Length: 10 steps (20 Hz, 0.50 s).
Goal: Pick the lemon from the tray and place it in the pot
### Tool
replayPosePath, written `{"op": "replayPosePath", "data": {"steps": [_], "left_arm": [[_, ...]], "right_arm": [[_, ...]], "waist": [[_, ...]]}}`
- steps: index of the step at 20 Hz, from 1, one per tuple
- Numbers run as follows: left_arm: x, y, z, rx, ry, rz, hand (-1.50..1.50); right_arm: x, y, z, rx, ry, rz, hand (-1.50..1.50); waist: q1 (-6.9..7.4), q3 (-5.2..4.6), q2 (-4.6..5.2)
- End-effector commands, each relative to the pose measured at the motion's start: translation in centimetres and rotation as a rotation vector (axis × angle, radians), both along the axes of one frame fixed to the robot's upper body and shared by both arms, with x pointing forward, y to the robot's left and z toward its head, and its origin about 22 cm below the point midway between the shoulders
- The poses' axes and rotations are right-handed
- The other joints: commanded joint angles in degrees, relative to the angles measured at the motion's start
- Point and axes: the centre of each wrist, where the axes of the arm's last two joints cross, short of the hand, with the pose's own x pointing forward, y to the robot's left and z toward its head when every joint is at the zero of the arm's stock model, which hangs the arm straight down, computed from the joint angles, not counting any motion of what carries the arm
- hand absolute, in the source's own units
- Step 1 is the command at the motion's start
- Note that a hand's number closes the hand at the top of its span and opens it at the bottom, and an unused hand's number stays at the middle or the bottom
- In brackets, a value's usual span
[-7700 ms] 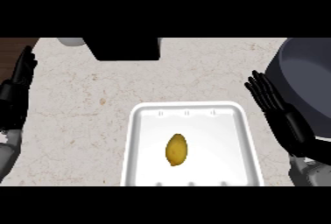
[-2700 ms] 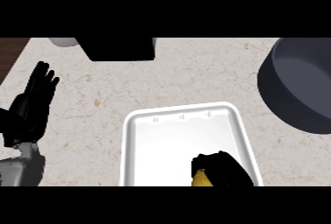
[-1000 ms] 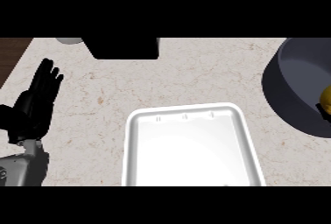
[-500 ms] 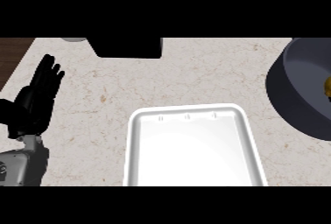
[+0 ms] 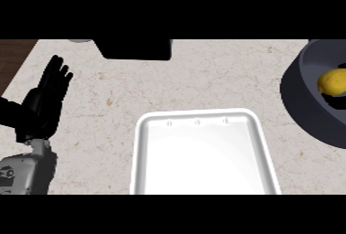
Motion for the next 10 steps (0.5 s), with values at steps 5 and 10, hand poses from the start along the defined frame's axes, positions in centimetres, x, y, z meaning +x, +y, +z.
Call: {"op": "replayPosePath", "data": {"steps": [5,10], "left_arm": [[0.8,0.5,0.6,0.002,-0.002,-0.011,0.00],[-0.4,0.8,0.8,0.000,-0.001,0.005,0.00]], "right_arm": [[0.5,-1.0,-1.7,0.275,0.087,0.144,-1.50],[1.5,-0.5,-0.9,0.501,-0.090,0.229,-1.50]], "waist": [[0.30,0.12,0.30],[0.28,0.13,-0.22]]}}
